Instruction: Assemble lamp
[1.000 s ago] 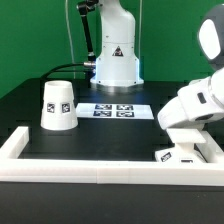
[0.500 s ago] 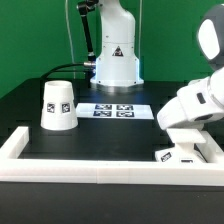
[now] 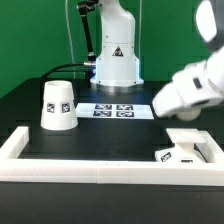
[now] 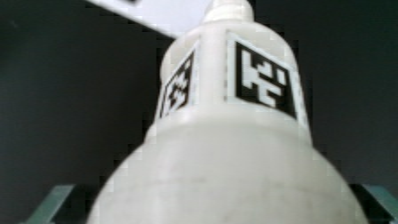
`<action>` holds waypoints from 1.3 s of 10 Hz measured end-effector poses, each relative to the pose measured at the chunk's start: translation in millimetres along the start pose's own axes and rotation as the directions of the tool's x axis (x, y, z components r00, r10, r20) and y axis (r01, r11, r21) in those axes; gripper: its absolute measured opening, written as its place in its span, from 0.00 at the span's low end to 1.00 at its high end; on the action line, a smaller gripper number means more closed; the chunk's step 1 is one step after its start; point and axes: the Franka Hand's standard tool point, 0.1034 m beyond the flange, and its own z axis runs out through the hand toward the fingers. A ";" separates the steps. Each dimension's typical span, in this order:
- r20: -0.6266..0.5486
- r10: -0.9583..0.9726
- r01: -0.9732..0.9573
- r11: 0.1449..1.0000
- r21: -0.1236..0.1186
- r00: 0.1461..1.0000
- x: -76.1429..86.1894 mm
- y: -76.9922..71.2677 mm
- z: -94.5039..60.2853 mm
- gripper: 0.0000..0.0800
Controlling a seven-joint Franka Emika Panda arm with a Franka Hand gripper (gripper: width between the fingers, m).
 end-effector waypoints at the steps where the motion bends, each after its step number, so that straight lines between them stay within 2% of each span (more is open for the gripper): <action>1: 0.002 -0.009 0.009 1.000 0.010 1.000 -12.5 8.0 -9.8 0.72; 3: -0.010 -0.006 0.006 1.000 0.029 1.000 -25.7 25.4 -20.3 0.72; 5: -0.047 0.000 0.001 1.000 0.023 0.999 -19.6 26.1 -20.6 0.72; 7: -0.204 0.001 -0.001 1.000 0.001 0.979 -9.0 33.8 -29.0 0.72; 8: -0.236 -0.014 0.013 1.000 -0.003 0.972 -13.4 40.4 -26.7 0.72; 10: -0.335 -0.026 0.021 1.000 -0.016 0.942 -18.3 59.8 -39.7 0.72; 12: -0.444 -0.023 0.012 1.000 -0.028 0.896 -31.3 74.4 -69.1 0.72; 13: -0.526 -0.018 -0.004 0.999 -0.042 0.850 -26.6 78.2 -73.7 0.72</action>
Offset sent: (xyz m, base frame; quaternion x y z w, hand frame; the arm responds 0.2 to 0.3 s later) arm 0.0000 0.0000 0.0000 0.0000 0.0650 0.0000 0.9979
